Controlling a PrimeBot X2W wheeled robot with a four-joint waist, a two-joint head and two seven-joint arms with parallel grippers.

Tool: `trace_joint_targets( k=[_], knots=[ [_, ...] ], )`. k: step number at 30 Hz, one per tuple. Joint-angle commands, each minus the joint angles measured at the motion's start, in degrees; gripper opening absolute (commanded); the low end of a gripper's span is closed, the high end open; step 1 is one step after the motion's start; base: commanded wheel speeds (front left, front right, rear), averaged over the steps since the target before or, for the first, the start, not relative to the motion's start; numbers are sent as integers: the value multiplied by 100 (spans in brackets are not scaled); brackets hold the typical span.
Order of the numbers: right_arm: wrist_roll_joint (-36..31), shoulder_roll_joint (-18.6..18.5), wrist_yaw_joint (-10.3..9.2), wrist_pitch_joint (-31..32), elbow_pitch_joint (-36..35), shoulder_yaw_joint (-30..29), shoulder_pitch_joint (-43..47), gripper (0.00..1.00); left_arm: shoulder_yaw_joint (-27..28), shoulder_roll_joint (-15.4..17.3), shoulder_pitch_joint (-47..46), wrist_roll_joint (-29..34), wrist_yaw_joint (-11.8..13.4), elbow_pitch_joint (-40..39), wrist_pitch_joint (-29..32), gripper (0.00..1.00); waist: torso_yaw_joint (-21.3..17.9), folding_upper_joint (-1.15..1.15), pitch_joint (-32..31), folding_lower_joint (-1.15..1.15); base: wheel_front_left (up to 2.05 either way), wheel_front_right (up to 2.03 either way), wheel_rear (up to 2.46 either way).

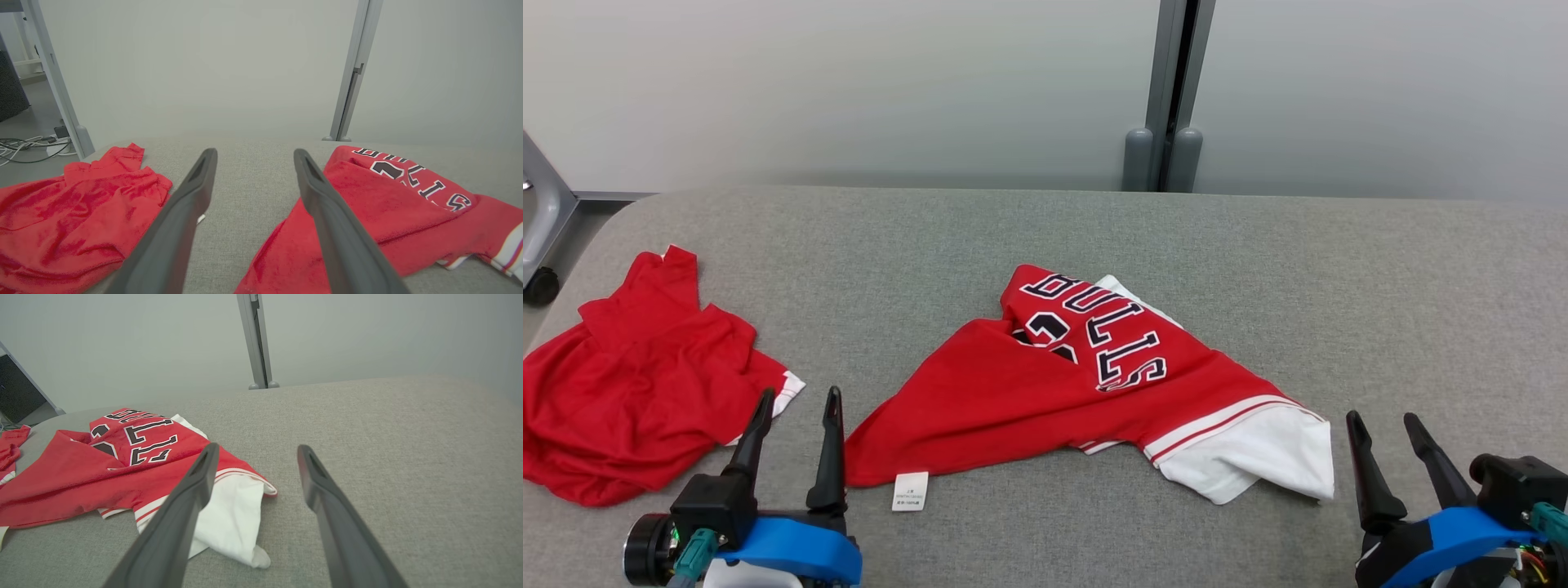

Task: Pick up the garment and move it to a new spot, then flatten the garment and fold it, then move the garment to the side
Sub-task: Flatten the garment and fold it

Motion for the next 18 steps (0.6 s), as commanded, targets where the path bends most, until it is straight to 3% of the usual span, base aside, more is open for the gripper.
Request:
trace_joint_targets(
  k=[1, 10, 18],
  knots=[
    [-2, -5, 1, 94, 34, -10, 87, 100, 79, 15, 12, 5, 47, 142, -15, 100, 1, 0, -3, 1, 0, 0, 0],
    [-19, -5, 1, 542, 153, -37, -83, 100, 97, 45, -175, -46, 106, 493, -14, 100, 59, 0, 105, 1, 0, 0, 0],
    [443, -6, 1, 1720, 750, -267, -771, 100, 67, -9, -311, -71, 46, 466, -15, 100, 84, 0, 267, 1, 0, 0, 0]
  ],
)
